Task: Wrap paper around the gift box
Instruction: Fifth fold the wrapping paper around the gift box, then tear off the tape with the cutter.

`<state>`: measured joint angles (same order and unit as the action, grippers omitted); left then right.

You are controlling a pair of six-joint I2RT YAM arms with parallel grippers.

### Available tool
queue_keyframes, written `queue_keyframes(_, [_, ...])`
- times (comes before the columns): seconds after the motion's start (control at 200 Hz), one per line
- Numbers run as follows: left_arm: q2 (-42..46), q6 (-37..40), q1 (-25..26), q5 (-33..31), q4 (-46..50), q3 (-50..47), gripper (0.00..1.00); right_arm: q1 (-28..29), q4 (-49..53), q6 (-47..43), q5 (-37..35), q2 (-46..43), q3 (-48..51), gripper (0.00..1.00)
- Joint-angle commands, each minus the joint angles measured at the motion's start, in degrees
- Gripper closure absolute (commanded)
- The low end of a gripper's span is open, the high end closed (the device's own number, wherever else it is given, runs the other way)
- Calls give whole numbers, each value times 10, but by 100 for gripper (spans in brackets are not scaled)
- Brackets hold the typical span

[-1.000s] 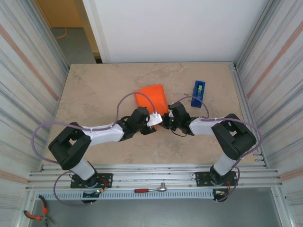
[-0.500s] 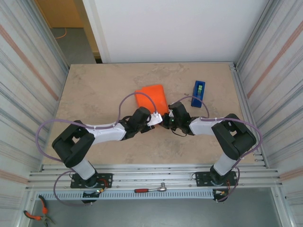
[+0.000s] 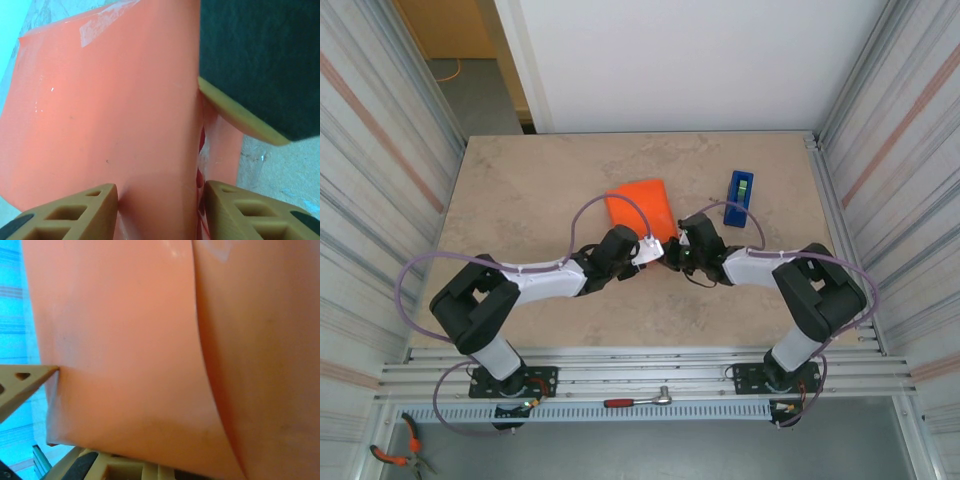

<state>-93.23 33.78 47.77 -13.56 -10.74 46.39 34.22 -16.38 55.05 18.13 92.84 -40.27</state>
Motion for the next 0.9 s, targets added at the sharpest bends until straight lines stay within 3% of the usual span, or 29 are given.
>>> queue_keyframes(0.0, [-12,0,2,3,18,8,51,-20,19,-5,10,-47,11,100])
queue_keyframes(0.13, [-11,-1,2,4,18,7,51,-71,63,-26,17,-93,24,100])
queue_keyframes(0.281, [-10,-3,2,5,19,6,52,-173,139,-59,34,-160,25,100])
queue_keyframes(0.431, [-10,-3,2,6,19,6,52,-281,232,-107,34,-198,-23,60])
queue_keyframes(0.496, [-10,-3,2,7,19,6,52,-325,255,-119,49,-190,-50,52])
queue_keyframes(0.651, [-9,-5,2,8,19,5,52,-409,246,-106,124,-131,-97,48])
queue_keyframes(0.897, [-6,-4,2,7,19,2,52,-444,212,-99,197,-18,-161,46])
